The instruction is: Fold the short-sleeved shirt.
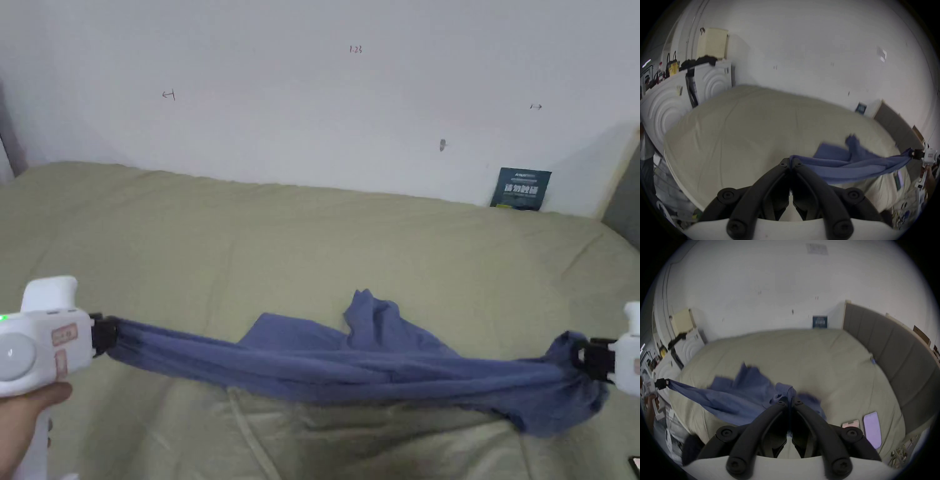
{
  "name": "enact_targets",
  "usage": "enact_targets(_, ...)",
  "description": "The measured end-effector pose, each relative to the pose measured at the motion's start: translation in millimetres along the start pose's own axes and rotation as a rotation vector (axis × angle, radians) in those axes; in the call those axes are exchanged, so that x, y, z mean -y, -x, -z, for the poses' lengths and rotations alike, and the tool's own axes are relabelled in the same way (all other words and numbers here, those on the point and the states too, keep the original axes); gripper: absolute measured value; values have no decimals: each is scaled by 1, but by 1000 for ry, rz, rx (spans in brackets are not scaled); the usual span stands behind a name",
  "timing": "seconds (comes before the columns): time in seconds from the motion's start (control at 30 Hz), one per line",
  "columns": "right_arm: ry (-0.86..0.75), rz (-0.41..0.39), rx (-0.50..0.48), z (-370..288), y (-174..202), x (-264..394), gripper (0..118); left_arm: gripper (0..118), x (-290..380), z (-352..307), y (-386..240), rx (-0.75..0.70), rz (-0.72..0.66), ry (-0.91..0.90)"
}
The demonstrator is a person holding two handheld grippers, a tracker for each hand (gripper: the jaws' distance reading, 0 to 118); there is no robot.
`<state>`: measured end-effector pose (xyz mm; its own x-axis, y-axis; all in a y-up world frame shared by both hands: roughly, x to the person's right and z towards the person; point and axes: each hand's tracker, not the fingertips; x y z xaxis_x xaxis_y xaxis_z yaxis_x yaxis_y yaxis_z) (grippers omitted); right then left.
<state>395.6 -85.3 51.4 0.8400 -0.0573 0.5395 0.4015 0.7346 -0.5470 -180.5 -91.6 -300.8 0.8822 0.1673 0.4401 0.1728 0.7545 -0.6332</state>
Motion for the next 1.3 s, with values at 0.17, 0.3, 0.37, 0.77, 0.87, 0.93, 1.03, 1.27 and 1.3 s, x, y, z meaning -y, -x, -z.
enact_targets(0.17, 169, -100, 115, 46, 5, 122, 5, 0, 110, 29, 31, -76, 28, 213)
enact_targets(0.3, 105, -19, 149, 45, 3, 138, 31, 16, 122, 29, 37, -39, -43, 148)
enact_targets(0.37, 108, -22, 157, 41, 1, 130, 113, 104, 115, 21, 37, -36, -44, 111)
enact_targets(0.77, -164, -205, -79, -60, 115, 109, 15, 0, 148, -84, 72, -117, 16, -78)
enact_targets(0.87, -162, -233, -107, -51, 145, 114, 5, 0, 154, -64, 84, -121, 59, -4)
enact_targets(0.93, -126, -242, -155, -44, 160, 115, 5, 0, 153, -50, 88, -100, 27, 10)
enact_targets(1.03, -119, -253, -164, -43, 181, 117, 5, 0, 148, -26, 86, -70, 63, 27)
enact_targets(1.27, -93, -247, -161, -29, 190, 115, 5, 104, 139, 35, 76, 22, 131, 47)
enact_targets(1.3, -86, -240, -164, -28, 191, 114, 5, 104, 137, 40, 72, 25, 143, 49)
